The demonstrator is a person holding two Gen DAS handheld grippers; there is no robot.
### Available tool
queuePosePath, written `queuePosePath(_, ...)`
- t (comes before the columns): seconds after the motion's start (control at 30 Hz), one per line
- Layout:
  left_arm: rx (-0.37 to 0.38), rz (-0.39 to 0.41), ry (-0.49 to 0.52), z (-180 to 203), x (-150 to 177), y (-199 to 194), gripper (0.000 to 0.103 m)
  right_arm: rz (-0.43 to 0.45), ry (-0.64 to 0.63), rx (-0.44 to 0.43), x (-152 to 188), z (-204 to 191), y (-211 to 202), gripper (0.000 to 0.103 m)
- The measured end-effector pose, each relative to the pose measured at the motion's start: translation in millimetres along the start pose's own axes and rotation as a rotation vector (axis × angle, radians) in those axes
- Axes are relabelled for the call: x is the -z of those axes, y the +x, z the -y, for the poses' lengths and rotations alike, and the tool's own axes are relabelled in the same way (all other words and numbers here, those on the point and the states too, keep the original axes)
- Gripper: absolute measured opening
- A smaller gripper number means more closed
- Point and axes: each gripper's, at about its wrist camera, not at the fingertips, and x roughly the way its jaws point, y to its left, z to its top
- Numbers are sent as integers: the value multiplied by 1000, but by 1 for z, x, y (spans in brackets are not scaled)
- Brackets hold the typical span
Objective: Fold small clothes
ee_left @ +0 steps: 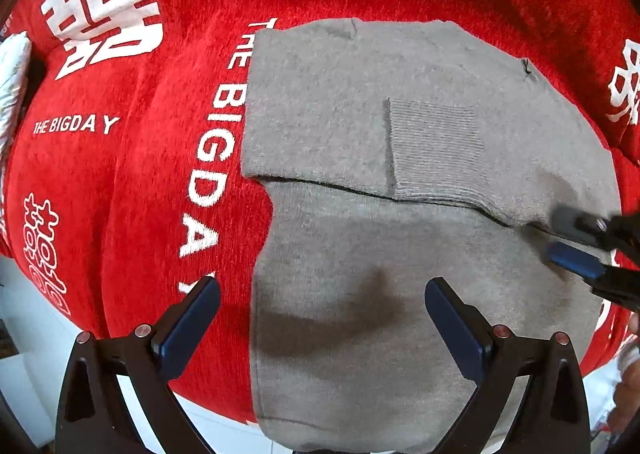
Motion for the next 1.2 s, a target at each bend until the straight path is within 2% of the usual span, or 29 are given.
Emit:
queuePosePath(0.07, -4, -5, 3, 2, -1, 1, 102, 6, -14, 32, 3, 12, -12, 61)
queuePosePath(0.2, -3, -11, 9, 8, -2, -1, 102, 19, -38, 75, 8, 30, -33, 68)
queuePosePath(0.3, -10, -13, 19, 17, -2, -3, 102, 20, -60, 95, 11, 42, -46, 68)
queuePosePath(0.63, -21, -49, 29, 37, 13, -4, 102, -34, -81, 84, 25, 88, -68, 68)
queuePosePath(0.9, -22, -116, 11, 34, 50, 5, 102, -110, -128, 53, 50, 121, -66, 68)
queuePosePath(1.07, -6, -164, 18, 28, 81, 11, 102, -195, -133, 26, 82, 137, -49, 68)
queuePosePath(1.2, 9, -205, 2, 13, 103, 19, 102, -246, -139, 44, 114, 148, -34, 68)
